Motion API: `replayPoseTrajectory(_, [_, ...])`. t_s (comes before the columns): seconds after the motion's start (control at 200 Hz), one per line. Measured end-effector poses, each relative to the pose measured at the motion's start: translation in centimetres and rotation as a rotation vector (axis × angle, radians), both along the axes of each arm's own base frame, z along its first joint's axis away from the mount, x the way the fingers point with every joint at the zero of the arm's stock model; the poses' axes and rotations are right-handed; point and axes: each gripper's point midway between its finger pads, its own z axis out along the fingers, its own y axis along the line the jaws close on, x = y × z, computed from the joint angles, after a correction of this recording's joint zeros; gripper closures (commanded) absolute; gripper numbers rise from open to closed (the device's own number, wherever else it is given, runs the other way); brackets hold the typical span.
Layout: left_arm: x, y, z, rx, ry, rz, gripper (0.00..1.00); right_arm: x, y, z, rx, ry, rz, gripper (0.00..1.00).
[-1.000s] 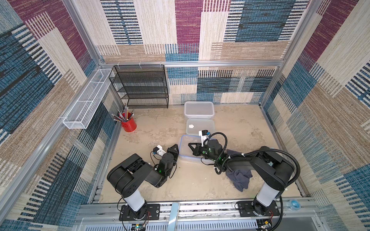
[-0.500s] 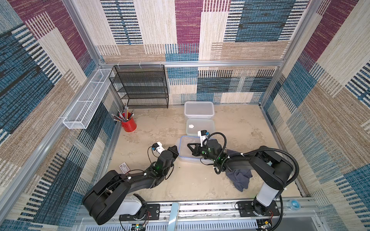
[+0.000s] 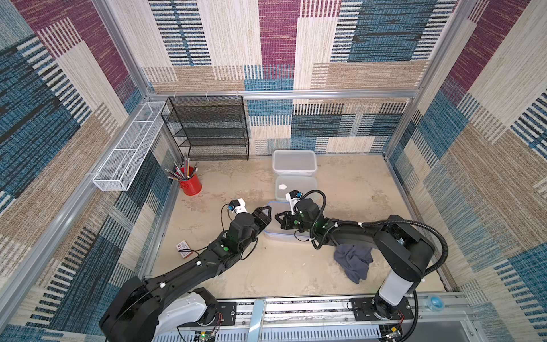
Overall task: Wipe the insides of the lunch boxes
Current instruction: Open the fastener of the lunch box, then adjust the lunch box at the center of the board.
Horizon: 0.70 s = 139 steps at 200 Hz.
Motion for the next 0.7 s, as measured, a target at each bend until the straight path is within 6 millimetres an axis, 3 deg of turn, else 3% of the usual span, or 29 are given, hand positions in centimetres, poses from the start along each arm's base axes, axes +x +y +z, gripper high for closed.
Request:
replayPoseTrajectory(0.09, [-0.4, 0.8, 1.2, 0.053, -0.008, -0.001, 0.35, -0.1, 0.1, 0.9, -0.069, 0.018, 0.029, 0.81])
replayPoseTrajectory(0.175, [-1.1, 1.4, 0.6, 0.112, 0.036, -0.012, 0.35, -0.1, 0.0, 2.1, -0.116, 0.012, 0.056, 0.70])
replayPoseTrajectory(0.285, [-1.9, 1.3, -0.5, 0.171, 0.099, -0.051, 0.35, 0.4, -0.8, 4.0, -0.166, -0.026, 0.073, 0.48])
replayPoseTrajectory(0.446, [-2.4, -0.2, -2.5, 0.261, 0.192, -0.161, 0.33, 2.6, -4.8, 4.6, -0.262, -0.065, 0.028, 0.26])
replayPoseTrajectory(0.591, [-3.3, -2.2, -5.2, 0.291, 0.282, -0.292, 0.31, 4.8, -9.4, 3.7, -0.366, -0.078, -0.022, 0.16])
replayPoseTrajectory(0.696, [-4.0, -3.1, -6.5, 0.293, 0.329, -0.360, 0.29, 5.8, -11.3, 3.2, -0.423, -0.093, -0.025, 0.12])
